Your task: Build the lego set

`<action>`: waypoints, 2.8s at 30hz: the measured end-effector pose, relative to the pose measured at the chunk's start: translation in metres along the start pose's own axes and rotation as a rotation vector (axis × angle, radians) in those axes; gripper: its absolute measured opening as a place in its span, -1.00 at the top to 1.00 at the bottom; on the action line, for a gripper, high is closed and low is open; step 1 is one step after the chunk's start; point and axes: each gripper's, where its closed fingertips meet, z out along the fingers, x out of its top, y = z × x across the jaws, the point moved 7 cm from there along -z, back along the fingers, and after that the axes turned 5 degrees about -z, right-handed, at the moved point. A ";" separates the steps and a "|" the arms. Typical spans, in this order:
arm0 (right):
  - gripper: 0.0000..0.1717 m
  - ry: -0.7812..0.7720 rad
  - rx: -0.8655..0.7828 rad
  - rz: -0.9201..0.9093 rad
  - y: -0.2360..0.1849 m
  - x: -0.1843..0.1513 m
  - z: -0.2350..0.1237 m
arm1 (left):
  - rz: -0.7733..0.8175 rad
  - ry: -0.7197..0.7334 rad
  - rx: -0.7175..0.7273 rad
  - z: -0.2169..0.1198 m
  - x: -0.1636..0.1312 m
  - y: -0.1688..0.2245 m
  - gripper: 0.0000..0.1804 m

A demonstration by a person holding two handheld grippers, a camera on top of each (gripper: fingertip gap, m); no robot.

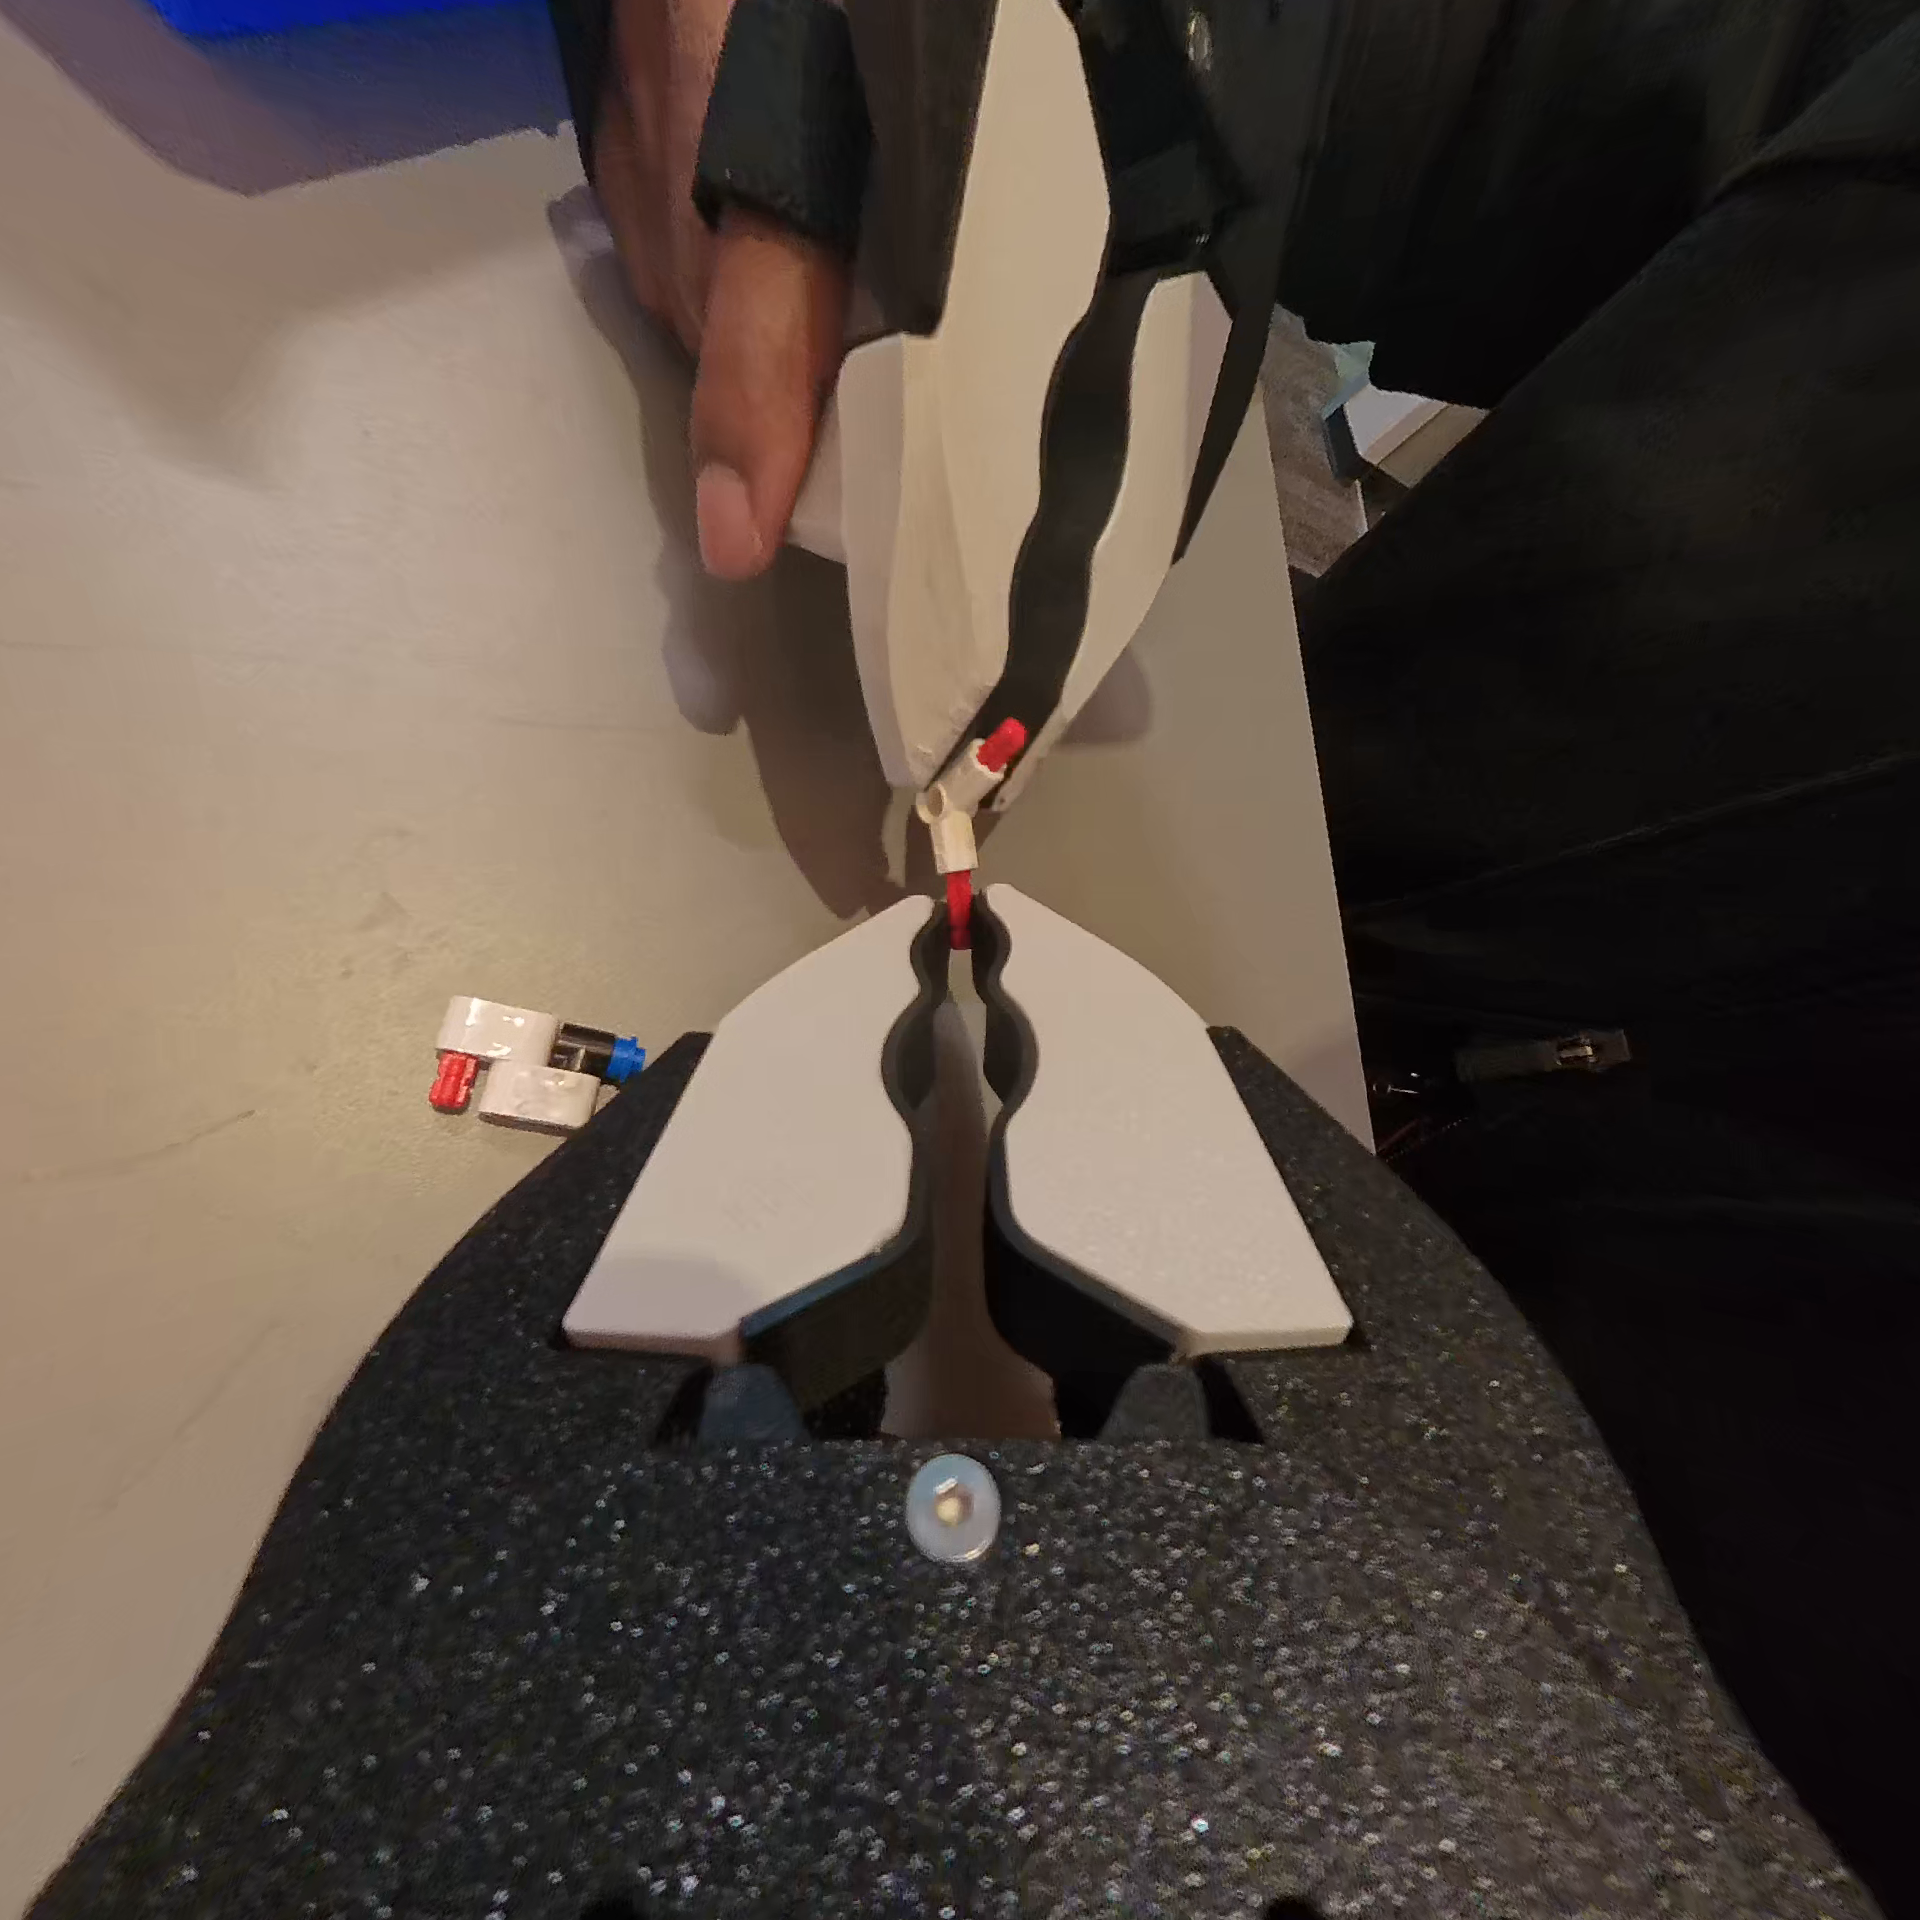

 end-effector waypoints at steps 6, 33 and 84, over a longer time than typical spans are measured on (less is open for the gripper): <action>0.84 -0.022 0.026 -0.016 -0.003 0.000 0.002 | 0.002 -0.015 -0.005 0.004 0.001 0.001 0.96; 0.91 -0.069 0.160 -0.057 -0.013 0.000 0.008 | 0.038 -0.140 0.007 0.019 -0.001 0.004 0.97; 0.91 0.025 0.012 0.264 0.021 -0.006 -0.005 | 0.195 0.273 0.231 -0.009 0.008 0.001 0.96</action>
